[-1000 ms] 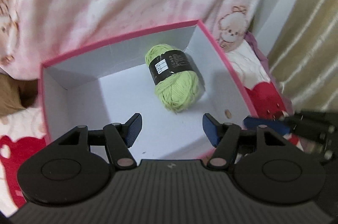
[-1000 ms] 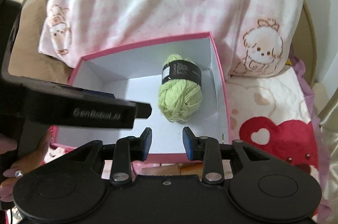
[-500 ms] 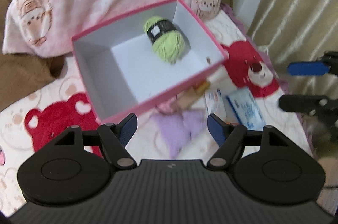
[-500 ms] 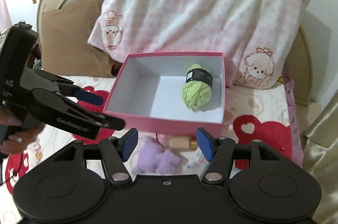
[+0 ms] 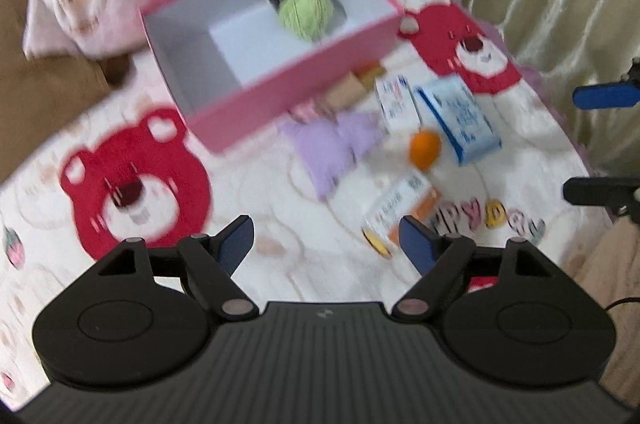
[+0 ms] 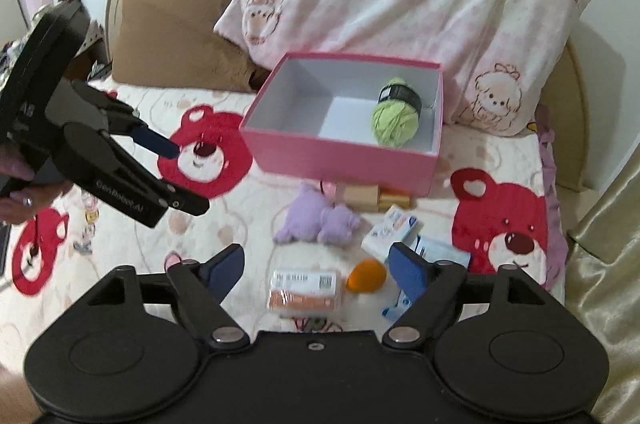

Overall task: Organize objects
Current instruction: 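Move the left gripper to the white-orange floss box and grasp it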

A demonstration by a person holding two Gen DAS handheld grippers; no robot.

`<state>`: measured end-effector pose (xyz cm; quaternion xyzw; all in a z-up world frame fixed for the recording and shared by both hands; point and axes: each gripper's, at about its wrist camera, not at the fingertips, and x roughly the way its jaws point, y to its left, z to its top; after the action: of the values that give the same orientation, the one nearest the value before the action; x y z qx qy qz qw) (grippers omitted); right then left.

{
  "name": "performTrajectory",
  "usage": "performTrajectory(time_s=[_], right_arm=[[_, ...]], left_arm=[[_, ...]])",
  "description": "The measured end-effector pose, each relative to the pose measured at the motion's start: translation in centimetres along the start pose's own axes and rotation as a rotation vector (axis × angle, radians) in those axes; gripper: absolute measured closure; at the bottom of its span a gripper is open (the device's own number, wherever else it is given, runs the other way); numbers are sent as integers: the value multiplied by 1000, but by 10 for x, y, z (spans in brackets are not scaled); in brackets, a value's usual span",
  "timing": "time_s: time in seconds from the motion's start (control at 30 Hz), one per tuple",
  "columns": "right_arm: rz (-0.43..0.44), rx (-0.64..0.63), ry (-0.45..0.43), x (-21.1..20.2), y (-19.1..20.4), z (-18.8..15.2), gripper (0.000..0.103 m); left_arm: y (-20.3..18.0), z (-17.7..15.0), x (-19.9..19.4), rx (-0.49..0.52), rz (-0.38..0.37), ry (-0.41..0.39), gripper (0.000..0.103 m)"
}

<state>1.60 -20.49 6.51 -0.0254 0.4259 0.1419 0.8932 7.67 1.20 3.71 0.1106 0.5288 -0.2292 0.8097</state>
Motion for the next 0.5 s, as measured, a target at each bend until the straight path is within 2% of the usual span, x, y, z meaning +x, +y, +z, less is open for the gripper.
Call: performTrajectory(time_s=[0.23, 0.37, 0.5], right_arm=[[34, -14, 42, 39, 2, -49, 20], [5, -133, 68, 72, 8, -65, 20], [14, -181, 86, 103, 4, -71, 20]], left_arm=[[-3, -28, 37, -36, -27, 10, 24], [5, -36, 65, -104, -67, 34, 24], [10, -44, 89, -174, -101, 8, 24]])
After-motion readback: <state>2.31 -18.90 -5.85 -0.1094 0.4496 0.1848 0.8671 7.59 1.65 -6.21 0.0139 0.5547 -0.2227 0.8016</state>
